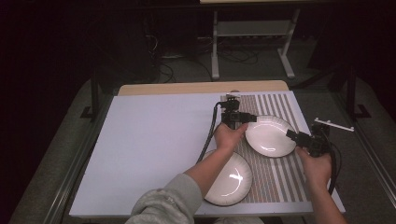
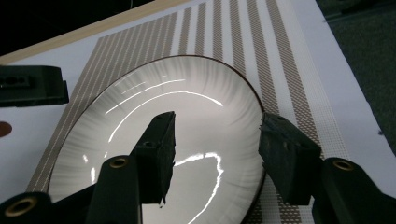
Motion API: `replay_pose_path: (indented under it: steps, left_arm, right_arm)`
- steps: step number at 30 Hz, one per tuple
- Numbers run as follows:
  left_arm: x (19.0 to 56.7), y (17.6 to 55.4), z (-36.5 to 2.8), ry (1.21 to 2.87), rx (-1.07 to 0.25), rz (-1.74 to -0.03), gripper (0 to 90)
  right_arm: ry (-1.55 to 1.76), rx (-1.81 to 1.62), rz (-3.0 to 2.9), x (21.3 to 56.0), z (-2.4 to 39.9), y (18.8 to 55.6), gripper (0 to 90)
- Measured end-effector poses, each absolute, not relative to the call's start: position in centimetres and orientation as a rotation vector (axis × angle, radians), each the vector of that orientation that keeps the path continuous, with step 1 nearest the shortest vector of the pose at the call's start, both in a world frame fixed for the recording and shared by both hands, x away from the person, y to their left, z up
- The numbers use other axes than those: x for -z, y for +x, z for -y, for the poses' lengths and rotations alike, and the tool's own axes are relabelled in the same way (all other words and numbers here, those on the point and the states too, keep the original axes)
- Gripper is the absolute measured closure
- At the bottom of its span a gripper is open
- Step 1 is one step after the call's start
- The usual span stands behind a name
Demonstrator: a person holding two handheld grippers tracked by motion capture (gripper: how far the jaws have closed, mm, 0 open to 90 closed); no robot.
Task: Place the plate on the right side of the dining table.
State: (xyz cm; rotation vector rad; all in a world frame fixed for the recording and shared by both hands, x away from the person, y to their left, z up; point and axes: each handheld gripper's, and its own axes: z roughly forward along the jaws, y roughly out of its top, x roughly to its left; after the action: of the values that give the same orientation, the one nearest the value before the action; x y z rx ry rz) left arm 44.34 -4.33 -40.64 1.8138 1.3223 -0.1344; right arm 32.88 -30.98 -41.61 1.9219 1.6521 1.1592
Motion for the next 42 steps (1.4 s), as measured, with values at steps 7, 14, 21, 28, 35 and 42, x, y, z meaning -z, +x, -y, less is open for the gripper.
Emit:
replay_pose_path:
  steps: [7,14,21,28,35,42]
  left_arm:
    - [39.4,43.8,2.3,1.87,0.196,-1.211,39.7]
    - [38.4,42.8,-0.1,1.92,0.172,-1.111,39.7]
    - [37.8,41.4,-3.4,1.929,0.194,-1.018,37.4]
    - [37.0,39.3,-7.1,1.938,0.189,-0.924,36.2]
    - [36.3,37.7,-10.1,1.944,0.119,-0.853,34.7]
    - [37.3,36.3,-12.3,1.971,0.029,-0.799,31.6]
  right_arm:
    - [1.825,-1.19,-1.772,40.9,29.5,32.5,37.2]
    - [1.714,-1.206,-1.899,40.8,28.0,32.1,33.8]
    - [1.589,-1.252,-2.019,40.7,26.5,31.3,26.5]
    - [1.5,-1.262,-2.096,40.8,25.7,30.5,22.7]
    - [1.438,-1.31,-2.174,41.0,25.4,29.7,16.6]
    - [1.352,-1.342,-2.234,41.1,25.3,28.9,16.9]
